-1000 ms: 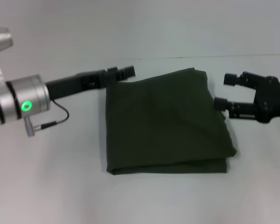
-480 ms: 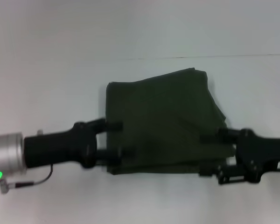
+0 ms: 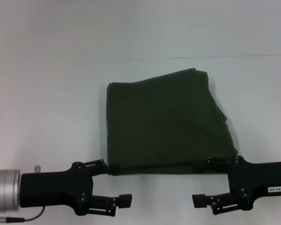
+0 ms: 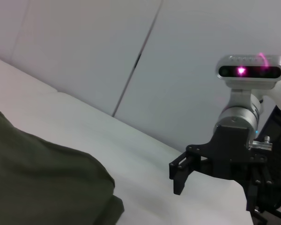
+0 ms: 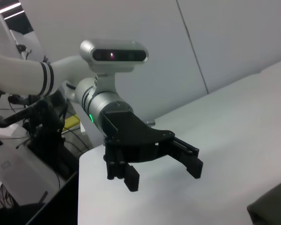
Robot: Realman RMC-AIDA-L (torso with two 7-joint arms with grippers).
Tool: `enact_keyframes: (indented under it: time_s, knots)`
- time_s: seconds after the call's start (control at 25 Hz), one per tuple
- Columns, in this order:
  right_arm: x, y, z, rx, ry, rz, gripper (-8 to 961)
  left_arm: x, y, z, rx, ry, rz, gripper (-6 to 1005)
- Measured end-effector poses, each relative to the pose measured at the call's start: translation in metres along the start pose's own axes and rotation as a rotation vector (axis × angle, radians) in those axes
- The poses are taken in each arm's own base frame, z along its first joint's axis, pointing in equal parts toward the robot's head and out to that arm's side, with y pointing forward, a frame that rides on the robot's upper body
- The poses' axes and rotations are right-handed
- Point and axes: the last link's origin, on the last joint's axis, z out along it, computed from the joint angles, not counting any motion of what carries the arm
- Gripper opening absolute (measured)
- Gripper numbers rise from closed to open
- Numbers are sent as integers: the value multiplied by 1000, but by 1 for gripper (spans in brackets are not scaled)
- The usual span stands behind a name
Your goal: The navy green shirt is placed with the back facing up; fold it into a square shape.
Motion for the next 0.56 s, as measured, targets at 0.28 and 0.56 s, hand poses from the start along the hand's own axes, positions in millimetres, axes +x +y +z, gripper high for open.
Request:
enact_keyframes:
  time_s: [0.28,0.56]
  knots:
    - [0,0,1,-6,14,5,931,1,1,3,-22,-11,-1,949]
    - [0,-1,0,-7,19,7,931,1,2,5,-29,-15,-3,949]
